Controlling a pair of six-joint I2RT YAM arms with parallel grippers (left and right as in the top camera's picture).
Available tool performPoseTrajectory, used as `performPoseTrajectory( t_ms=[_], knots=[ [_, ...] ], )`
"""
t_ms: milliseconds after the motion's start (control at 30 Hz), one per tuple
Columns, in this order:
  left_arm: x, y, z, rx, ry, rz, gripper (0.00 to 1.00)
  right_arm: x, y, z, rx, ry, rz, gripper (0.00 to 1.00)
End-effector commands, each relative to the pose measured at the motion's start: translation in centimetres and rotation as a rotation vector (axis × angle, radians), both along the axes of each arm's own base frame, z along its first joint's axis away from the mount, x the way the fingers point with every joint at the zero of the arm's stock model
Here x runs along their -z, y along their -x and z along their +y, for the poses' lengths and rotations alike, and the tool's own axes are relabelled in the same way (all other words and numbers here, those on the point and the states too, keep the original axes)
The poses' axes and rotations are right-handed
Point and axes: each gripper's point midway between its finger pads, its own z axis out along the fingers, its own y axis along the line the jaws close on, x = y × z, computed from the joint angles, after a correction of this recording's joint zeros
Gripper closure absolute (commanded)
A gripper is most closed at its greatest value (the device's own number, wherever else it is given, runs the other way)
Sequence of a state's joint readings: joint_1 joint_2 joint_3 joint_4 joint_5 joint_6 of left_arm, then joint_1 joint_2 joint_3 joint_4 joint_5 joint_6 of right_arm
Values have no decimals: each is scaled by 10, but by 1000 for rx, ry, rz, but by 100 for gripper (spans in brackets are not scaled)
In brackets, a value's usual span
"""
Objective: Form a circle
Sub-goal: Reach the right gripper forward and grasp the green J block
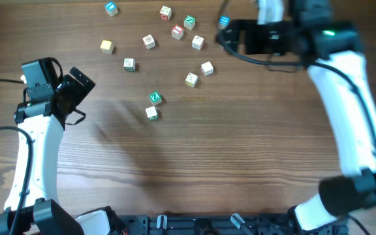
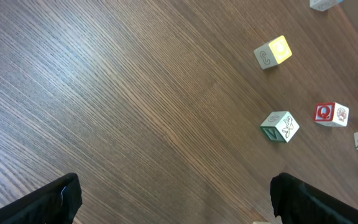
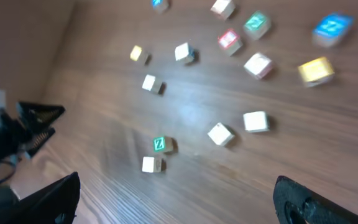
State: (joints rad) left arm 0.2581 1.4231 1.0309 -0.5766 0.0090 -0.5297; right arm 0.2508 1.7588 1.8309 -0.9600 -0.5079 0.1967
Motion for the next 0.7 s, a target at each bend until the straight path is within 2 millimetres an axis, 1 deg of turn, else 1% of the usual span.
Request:
performPoseTrajectory(
  t_ms=[0, 33, 67, 100, 133, 200, 233, 300, 333, 367, 400, 433, 467, 533, 600, 667],
  knots=[
    [-2, -1, 2, -8, 2, -8, 0, 45, -3, 39, -67, 44, 85, 1],
    [-2, -1, 2, -8, 2, -8, 0, 70, -4, 47, -52, 116, 117, 5],
    [-2, -1, 2, -8, 2, -8, 0, 96, -8, 50, -7, 219, 131, 7],
    [-2, -1, 2, -8, 2, -8, 0, 113, -9, 53, 7, 301, 126, 5],
    [-2, -1, 2, -8, 2, -8, 0, 129, -10, 56, 18, 378, 117, 0],
    [-2, -1, 2, -8, 2, -8, 0, 162, -15, 64, 49, 509, 95, 0],
    [-2, -1, 2, -8, 2, -8, 0, 177, -19, 70, 54, 521, 94, 0],
    [-2, -1, 2, -8, 2, -8, 0, 197, -25, 83, 69, 474, 119, 0],
    [-2, -1, 2, -8, 2, -8, 0, 212, -28, 88, 72, 454, 145, 0],
    [-2, -1, 2, -8, 2, -8, 0, 226, -28, 84, 137, 444, 196, 11],
    [-2, -1, 2, -8, 2, -8, 0, 235, -29, 82, 182, 436, 232, 23],
    [-2, -1, 2, -8, 2, -8, 0, 240, -29, 80, 227, 421, 261, 33],
    [-2, -1, 2, -8, 2, -8, 0, 245, -30, 80, 282, 401, 292, 34],
    [-2, -1, 2, -8, 2, -8, 0, 255, -38, 79, 352, 382, 291, 34],
    [-2, -1, 2, -8, 2, -8, 0, 259, -41, 78, 391, 371, 294, 35],
    [-2, -1, 2, -8, 2, -8, 0, 262, -45, 78, 407, 374, 281, 43]
  ],
)
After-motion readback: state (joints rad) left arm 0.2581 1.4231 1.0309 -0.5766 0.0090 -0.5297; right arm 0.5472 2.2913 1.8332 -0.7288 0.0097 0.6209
